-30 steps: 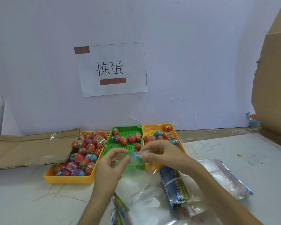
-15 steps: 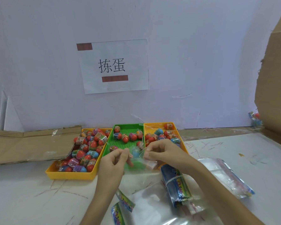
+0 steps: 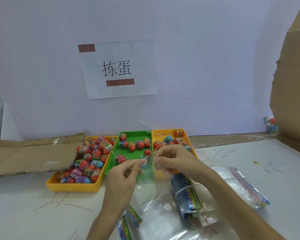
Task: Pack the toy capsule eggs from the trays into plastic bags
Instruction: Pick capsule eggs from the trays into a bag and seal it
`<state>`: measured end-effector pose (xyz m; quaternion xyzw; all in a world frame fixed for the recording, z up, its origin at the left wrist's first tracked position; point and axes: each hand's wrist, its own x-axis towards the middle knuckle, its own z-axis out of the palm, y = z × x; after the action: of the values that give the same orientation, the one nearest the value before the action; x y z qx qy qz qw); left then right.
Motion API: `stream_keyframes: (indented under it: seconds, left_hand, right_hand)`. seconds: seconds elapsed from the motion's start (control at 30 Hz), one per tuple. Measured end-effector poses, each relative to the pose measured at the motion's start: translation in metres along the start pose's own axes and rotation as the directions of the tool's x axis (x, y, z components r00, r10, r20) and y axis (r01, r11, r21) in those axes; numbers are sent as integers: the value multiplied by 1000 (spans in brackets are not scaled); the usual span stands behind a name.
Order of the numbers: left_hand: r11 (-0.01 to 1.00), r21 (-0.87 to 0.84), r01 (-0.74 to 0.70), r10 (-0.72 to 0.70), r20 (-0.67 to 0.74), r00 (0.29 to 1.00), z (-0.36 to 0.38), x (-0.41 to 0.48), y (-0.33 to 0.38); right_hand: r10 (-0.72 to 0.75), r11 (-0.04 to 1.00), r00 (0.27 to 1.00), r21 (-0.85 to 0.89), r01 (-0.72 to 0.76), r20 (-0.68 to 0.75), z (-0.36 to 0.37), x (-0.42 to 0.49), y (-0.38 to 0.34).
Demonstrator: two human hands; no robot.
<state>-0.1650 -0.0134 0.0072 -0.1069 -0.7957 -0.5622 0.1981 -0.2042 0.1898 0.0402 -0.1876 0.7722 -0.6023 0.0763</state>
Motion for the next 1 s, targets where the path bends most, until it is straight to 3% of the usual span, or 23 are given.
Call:
stream_keyframes:
  seconds: [0.1, 0.17, 0.2, 0.37, 0.47, 0.7, 0.83, 1.0]
  left_hand:
    - [999, -36, -4, 3, -40, 999, -1, 0, 1]
    - [998, -56, 10, -14, -59, 998, -2, 1, 1]
    - [998, -60, 16, -20, -65, 998, -2, 1, 0]
    - [997, -82, 16, -22, -76, 997, -1, 0, 0]
    - [997, -72, 16, -22, -78, 997, -2, -2, 0]
    - [989, -146, 6, -24, -125, 992, 1, 2, 5]
    - [990, -144, 6, -25, -134, 991, -1, 1, 3]
    - [991, -133, -5, -13, -130, 991, -2, -1, 0]
  right_hand:
    - [-51, 999, 967, -14, 50, -250, -15, 4, 4]
    - [-128, 964, 876, -265, 0, -465, -27, 6, 12]
    - [-161, 919, 851, -391, -56, -500, -31, 5, 15]
    - [25, 751, 962, -631, -197, -271, -30, 5, 32]
    - [19, 696, 957, -683, -220, -288, -22, 7, 37]
    - [-43, 811, 945, -563, -157, -325, -20, 11, 43]
    - [-96, 964, 852, -261, -49, -514, -18, 12, 28]
    - [-128, 982, 850, 56, 181, -511, -19, 2, 1]
